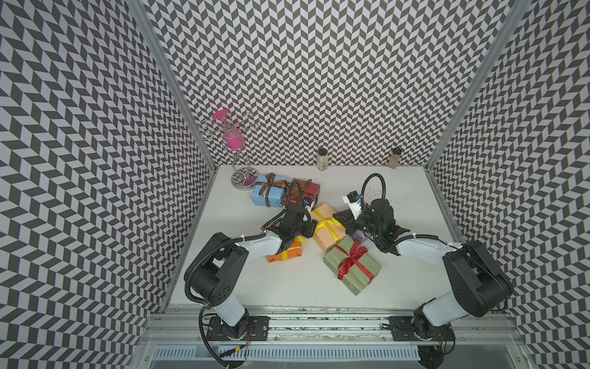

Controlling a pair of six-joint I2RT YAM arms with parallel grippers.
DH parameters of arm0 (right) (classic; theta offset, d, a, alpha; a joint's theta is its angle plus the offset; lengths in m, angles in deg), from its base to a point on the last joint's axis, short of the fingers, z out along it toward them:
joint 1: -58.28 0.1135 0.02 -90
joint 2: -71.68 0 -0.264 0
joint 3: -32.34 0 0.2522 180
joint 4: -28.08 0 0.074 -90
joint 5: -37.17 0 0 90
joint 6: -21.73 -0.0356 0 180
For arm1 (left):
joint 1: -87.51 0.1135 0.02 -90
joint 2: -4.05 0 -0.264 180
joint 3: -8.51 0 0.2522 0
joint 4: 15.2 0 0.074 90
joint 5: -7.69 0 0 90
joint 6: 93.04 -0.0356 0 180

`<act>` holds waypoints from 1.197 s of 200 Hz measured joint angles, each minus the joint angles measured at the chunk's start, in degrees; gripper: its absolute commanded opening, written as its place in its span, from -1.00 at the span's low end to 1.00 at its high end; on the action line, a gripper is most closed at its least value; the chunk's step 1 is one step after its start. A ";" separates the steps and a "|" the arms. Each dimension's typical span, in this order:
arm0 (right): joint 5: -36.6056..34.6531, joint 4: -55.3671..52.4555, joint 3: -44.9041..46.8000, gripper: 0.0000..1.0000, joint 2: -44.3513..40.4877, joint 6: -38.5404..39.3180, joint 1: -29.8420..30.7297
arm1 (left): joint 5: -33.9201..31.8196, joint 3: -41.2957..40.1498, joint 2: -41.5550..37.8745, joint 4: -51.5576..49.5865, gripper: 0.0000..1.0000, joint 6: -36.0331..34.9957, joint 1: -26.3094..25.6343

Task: Untie the ribbon bows on the gift boxes
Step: Untie the ribbon from the gift box.

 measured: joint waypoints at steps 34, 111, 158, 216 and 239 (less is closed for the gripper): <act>0.92 -0.22 0.00 -1.00 -0.74 -0.68 -0.09 | -0.48 0.42 0.81 0.00 0.30 0.11 -0.02; 1.84 -6.10 -3.61 -1.00 -10.49 -1.25 -1.11 | -1.68 2.32 2.78 -0.57 0.28 0.11 -0.46; 0.48 -9.25 -4.20 -1.00 -15.63 -2.12 -1.99 | -2.03 2.32 2.91 -0.57 0.28 0.09 -0.52; -4.33 -12.79 -6.34 -1.00 -24.11 -2.56 -3.32 | -2.32 2.29 2.93 -0.52 0.28 0.17 -0.59; -6.25 -13.35 -7.67 -1.00 -26.58 -2.51 -3.61 | -2.36 2.29 2.93 -0.50 0.28 0.20 -0.59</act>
